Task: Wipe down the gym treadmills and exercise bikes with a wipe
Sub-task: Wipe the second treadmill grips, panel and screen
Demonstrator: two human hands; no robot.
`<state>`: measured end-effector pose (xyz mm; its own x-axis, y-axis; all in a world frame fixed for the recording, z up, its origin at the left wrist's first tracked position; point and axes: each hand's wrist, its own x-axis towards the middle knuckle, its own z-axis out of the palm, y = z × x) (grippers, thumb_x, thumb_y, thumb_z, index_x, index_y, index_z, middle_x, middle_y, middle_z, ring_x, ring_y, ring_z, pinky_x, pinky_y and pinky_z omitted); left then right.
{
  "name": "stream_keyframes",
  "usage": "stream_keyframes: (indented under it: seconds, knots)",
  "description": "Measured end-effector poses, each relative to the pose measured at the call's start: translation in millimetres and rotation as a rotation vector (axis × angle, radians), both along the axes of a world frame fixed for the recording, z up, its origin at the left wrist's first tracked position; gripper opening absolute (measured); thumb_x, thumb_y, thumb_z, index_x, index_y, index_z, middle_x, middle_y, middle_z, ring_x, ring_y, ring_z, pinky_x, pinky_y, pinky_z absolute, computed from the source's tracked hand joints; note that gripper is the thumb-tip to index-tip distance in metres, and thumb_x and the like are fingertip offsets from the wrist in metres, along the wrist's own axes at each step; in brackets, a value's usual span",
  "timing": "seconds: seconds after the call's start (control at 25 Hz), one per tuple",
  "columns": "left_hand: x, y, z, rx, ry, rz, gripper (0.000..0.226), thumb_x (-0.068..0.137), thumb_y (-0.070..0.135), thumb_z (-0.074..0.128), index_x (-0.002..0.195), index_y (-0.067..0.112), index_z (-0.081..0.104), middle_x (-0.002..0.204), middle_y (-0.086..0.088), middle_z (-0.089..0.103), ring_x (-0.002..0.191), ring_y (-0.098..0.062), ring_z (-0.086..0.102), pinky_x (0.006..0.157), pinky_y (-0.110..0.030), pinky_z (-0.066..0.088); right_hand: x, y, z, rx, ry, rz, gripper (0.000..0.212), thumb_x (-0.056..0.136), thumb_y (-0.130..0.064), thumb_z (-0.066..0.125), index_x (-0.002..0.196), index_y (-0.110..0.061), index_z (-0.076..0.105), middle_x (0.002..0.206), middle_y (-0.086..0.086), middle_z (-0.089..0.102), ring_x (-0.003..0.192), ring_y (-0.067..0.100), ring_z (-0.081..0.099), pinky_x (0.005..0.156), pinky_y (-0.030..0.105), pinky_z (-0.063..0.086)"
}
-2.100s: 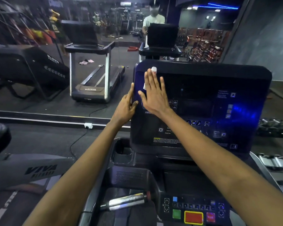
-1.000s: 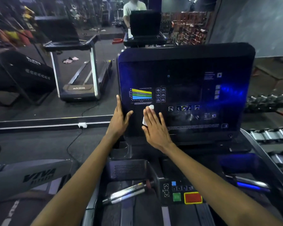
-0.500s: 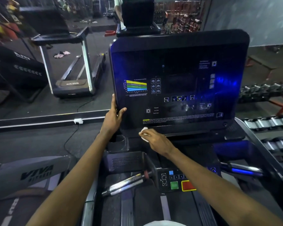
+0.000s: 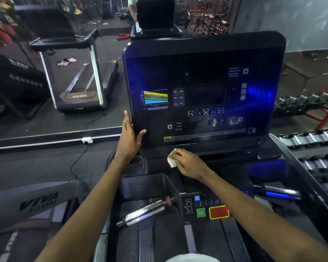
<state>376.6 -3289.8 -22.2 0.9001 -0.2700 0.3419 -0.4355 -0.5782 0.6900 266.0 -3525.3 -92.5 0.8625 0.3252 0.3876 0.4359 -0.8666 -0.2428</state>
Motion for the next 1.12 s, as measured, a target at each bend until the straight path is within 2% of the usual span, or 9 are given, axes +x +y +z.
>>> stream_keyframes:
  seconds: [0.08,0.2,0.4,0.48,0.6,0.8,1.0,1.08,1.12]
  knots:
    - [-5.0,-6.4,4.9,0.052,-0.164,0.04,0.09,0.094,0.025,0.063,0.156,0.004,0.0,0.163,-0.018,0.005,0.146,-0.03,0.018,0.116,-0.028,0.018,-7.4,-13.1,2.2,0.055,-0.02,-0.092,0.019,0.093,-0.012,0.055,0.107,-0.012,0.068,0.105,-0.002,0.06,0.095,0.017,0.06,0.081,0.032,0.053]
    - [-9.0,-16.5,7.4,0.17,-0.303,0.088,0.087,0.089,0.017,0.064,0.156,0.004,0.009,0.162,-0.019,0.009,0.147,-0.032,0.016,0.12,-0.045,0.02,-14.1,-8.8,5.2,0.078,-0.042,-0.166,0.013,0.093,-0.017,0.057,0.1,-0.014,0.068,0.099,-0.003,0.061,0.089,0.016,0.059,0.076,0.027,0.052]
    - [-6.9,-23.0,6.7,0.263,-0.35,0.076,0.08,0.089,0.02,0.064,0.154,0.006,0.02,0.161,-0.015,0.015,0.147,-0.032,0.017,0.118,-0.049,0.02,-17.8,-26.1,15.3,0.071,0.018,-0.226,0.01,0.098,-0.028,0.051,0.101,-0.02,0.056,0.096,-0.006,0.058,0.086,0.015,0.058,0.068,0.031,0.05]
    - [-4.0,-19.6,6.7,0.267,-0.357,0.079,0.077,0.09,0.022,0.064,0.153,0.006,0.023,0.159,-0.016,0.019,0.145,-0.032,0.02,0.118,-0.048,0.021,-25.6,-40.6,16.6,0.106,0.015,-0.333,0.008,0.1,-0.028,0.05,0.098,-0.02,0.051,0.093,-0.006,0.055,0.081,0.016,0.057,0.063,0.028,0.046]
    - [-1.8,-20.1,8.9,0.257,-0.355,0.098,0.073,0.092,0.026,0.061,0.153,0.007,0.025,0.157,-0.015,0.023,0.144,-0.033,0.021,0.117,-0.049,0.021,-31.7,-46.6,13.5,0.138,0.006,-0.43,0.007,0.099,-0.023,0.052,0.096,-0.017,0.054,0.095,-0.004,0.054,0.077,0.016,0.058,0.062,0.026,0.044]
    - [3.0,-25.9,20.6,0.249,-0.359,0.104,0.074,0.093,0.031,0.061,0.153,0.008,0.024,0.156,-0.014,0.021,0.146,-0.031,0.018,0.118,-0.05,0.02,-17.4,-30.6,19.7,0.101,0.02,-0.318,0.007,0.096,-0.023,0.054,0.095,-0.018,0.057,0.096,-0.006,0.055,0.082,0.014,0.057,0.063,0.03,0.051]
    - [13.8,-19.9,32.1,0.238,-0.375,0.128,0.076,0.092,0.032,0.063,0.153,0.008,0.024,0.156,-0.014,0.023,0.146,-0.032,0.019,0.119,-0.048,0.019,0.9,-34.1,35.7,0.236,-0.114,-0.342,0.007,0.096,-0.011,0.056,0.1,-0.013,0.062,0.106,-0.002,0.057,0.091,0.014,0.059,0.075,0.022,0.049]
    - [14.5,-19.3,32.7,0.239,-0.385,0.128,0.076,0.092,0.032,0.063,0.153,0.007,0.025,0.156,-0.015,0.024,0.145,-0.032,0.02,0.118,-0.048,0.02,4.1,-29.2,30.9,0.116,-0.176,-0.237,0.018,0.094,-0.003,0.057,0.11,-0.007,0.064,0.114,0.003,0.059,0.105,0.018,0.059,0.091,0.026,0.05]
    - [14.4,-20.4,32.6,0.234,-0.383,0.124,0.077,0.091,0.031,0.064,0.153,0.007,0.024,0.156,-0.015,0.024,0.145,-0.032,0.02,0.118,-0.048,0.02,3.9,-27.4,23.9,0.048,-0.18,-0.189,0.027,0.095,-0.002,0.055,0.121,-0.004,0.062,0.124,0.005,0.058,0.117,0.019,0.055,0.101,0.028,0.047]
